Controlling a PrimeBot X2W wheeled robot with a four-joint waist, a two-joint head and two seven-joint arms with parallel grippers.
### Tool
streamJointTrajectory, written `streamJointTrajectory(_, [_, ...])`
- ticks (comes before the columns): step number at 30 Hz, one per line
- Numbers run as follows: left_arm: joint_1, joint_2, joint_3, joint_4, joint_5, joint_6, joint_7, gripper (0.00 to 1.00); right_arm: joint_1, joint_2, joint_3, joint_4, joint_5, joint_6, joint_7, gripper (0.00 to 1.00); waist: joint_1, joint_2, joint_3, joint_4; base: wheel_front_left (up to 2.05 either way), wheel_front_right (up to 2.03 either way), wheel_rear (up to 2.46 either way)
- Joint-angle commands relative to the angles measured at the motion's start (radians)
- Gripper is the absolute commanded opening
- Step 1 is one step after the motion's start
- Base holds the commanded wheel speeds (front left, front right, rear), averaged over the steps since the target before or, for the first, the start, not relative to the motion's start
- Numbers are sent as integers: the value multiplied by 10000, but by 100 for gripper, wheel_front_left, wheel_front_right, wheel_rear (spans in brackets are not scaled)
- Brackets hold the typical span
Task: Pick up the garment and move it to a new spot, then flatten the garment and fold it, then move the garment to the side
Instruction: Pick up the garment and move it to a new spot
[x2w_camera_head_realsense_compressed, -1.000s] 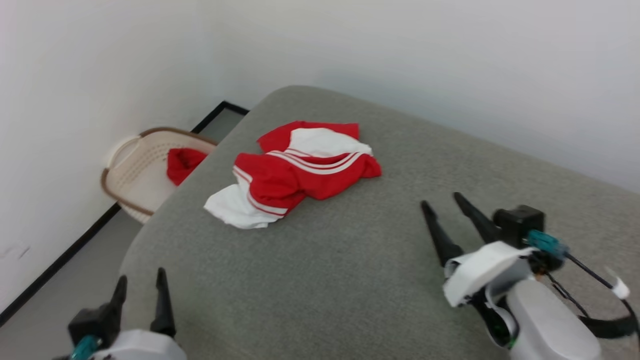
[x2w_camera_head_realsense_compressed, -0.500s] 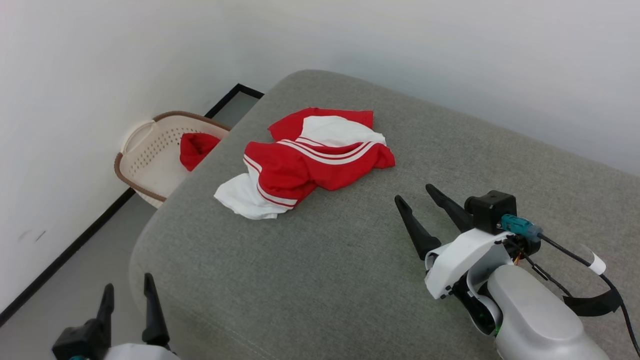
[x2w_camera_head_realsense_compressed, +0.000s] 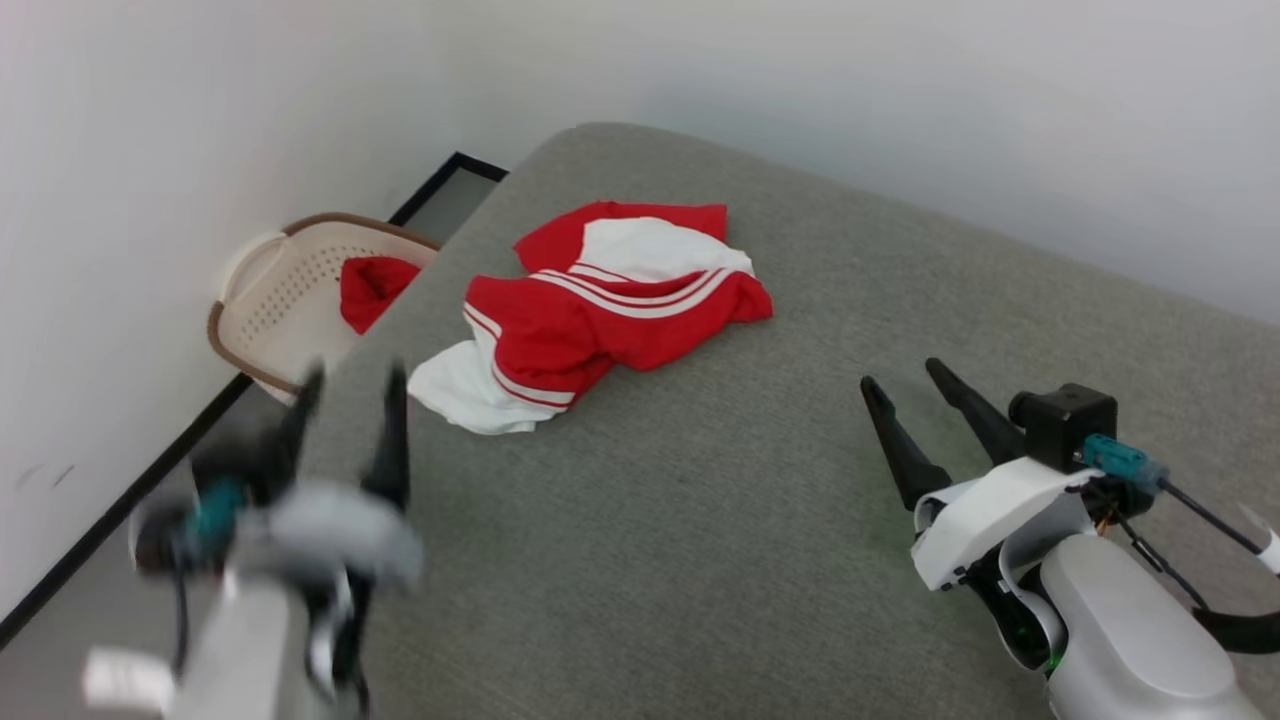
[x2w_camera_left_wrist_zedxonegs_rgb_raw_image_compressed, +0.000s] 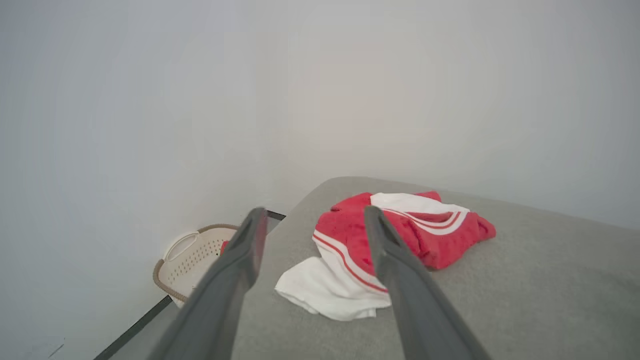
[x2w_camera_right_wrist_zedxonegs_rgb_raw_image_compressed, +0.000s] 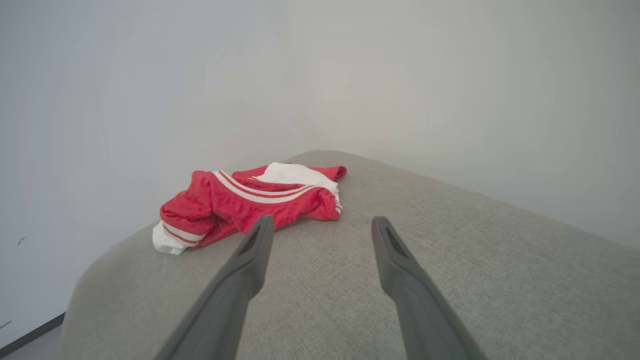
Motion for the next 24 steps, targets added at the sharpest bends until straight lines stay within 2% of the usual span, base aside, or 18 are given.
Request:
streamJointTrajectory(1, [-499,103,-2,182,-23,-102,27,100,19,-10,-71,-134,-85,1,-36,100,0,0,294,-309,0,0,0])
streamJointTrajectory(7, [-3730,734,-354,2289,-79,-571,627,100,-507,-216,-134,-602,-500,1,44,100,0,0,1363,-1481,0,0,0])
streamJointTrajectory(11, [-5459,1082,-500,4001,-806,-769,1454,100,-845,-251,-102,-841,-574,1,105,100,0,0,1935,-2146,0,0,0])
streamJointTrajectory(12, [-5845,1190,-575,4385,-1010,-802,1788,100,-923,-248,-83,-915,-597,1,133,100,0,0,2060,-2302,0,0,0])
streamJointTrajectory(14, [-6367,1488,-1358,4908,-1242,-804,2580,100,-1048,-226,10,-1053,-629,1,153,100,0,0,2287,-2613,0,0,0])
streamJointTrajectory(17, [-6932,1706,-2174,5250,-2730,-801,4065,100,-1197,-298,93,-1274,-644,1,218,100,0,0,2663,-2989,0,0,0])
streamJointTrajectory(19, [-7172,2090,-2590,5386,-3681,-793,5169,100,-1335,-328,170,-1456,-689,1,280,100,0,0,2932,-3235,0,0,0])
streamJointTrajectory(24, [-7448,2825,-3570,5669,-5018,-795,7371,100,-1601,-391,303,-1931,-737,1,378,100,0,0,3469,-3815,0,0,0])
